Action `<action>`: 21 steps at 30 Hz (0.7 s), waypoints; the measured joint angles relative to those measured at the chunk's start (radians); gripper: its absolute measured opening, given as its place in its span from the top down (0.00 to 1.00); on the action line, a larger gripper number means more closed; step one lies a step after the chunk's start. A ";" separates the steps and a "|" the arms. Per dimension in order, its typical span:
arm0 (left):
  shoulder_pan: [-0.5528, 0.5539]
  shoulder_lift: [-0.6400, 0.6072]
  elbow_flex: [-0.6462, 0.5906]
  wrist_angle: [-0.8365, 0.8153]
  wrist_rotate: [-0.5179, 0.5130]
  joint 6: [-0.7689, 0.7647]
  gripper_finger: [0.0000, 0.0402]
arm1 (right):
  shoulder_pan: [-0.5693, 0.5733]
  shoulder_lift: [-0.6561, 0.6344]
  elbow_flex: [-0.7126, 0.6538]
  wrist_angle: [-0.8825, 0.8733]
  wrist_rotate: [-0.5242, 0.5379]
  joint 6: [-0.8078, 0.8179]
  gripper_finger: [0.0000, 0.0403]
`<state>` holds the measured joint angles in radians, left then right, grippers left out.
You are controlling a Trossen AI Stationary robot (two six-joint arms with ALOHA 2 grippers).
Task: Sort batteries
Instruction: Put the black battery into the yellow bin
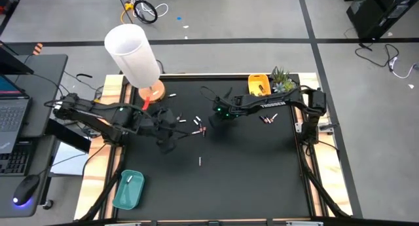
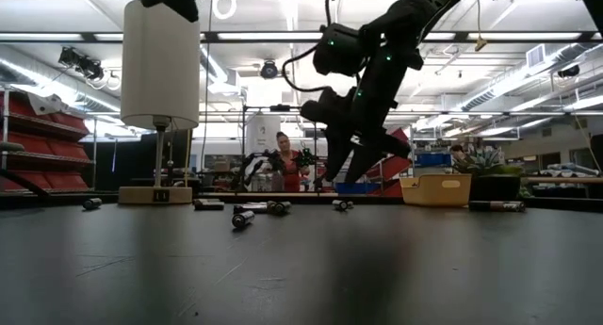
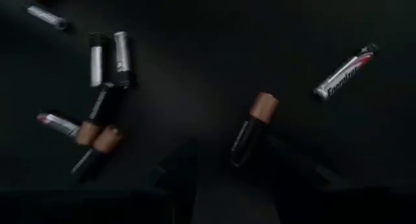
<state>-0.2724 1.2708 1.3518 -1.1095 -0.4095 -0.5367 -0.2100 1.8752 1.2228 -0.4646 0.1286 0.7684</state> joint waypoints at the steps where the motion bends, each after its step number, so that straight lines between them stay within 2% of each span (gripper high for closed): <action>1: -0.005 -0.004 0.000 -0.019 -0.006 -0.009 0.81 | 0.000 0.006 0.000 0.001 0.005 0.007 0.60; 9: -0.039 -0.064 -0.042 -0.017 -0.040 -0.074 0.81 | 0.000 0.108 0.002 0.060 -0.002 0.030 0.60; 13: -0.050 -0.090 -0.066 -0.006 -0.044 -0.124 0.81 | 0.001 0.134 0.003 0.051 -0.029 0.040 0.63; 16: -0.052 -0.097 -0.067 -0.001 -0.052 -0.137 0.81 | 0.005 0.135 0.003 0.034 -0.017 0.018 0.73; 19: -0.052 -0.095 -0.068 0.000 -0.053 -0.134 0.81 | 0.005 0.129 0.001 0.019 -0.021 -0.031 0.91; 21: -0.052 -0.096 -0.068 0.001 -0.065 -0.128 0.81 | 0.004 0.122 0.001 0.009 -0.045 -0.067 0.95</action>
<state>-0.3248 1.1751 1.2842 -1.1083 -0.4749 -0.6644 -0.2062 1.9975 1.2240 -0.4558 0.0835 0.7016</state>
